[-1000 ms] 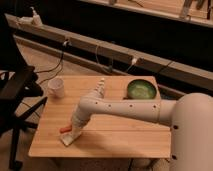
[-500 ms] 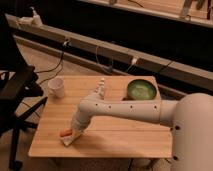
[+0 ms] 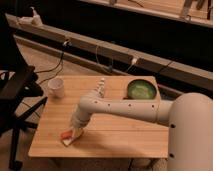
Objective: Place the pepper on the white sponge
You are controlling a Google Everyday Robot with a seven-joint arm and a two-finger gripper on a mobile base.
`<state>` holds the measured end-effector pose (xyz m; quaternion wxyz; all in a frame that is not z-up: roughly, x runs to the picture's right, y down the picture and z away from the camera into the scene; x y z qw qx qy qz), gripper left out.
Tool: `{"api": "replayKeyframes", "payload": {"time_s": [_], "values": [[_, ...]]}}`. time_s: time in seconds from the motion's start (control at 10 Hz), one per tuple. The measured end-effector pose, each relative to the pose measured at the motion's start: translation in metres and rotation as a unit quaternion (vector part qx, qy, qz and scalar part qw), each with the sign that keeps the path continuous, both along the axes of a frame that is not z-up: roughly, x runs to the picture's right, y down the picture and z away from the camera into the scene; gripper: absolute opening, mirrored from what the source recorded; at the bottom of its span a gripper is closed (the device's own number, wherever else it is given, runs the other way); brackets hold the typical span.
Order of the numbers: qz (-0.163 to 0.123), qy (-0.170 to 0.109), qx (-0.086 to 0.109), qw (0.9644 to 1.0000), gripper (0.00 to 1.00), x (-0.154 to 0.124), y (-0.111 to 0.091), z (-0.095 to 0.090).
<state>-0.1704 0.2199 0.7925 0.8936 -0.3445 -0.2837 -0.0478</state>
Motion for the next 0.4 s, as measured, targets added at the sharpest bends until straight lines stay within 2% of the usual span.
{"api": "replayKeyframes", "payload": {"time_s": [0.4], "values": [[0.002, 0.001, 0.005, 1.0, 0.79, 0.0036, -0.0053, 0.0019]]}}
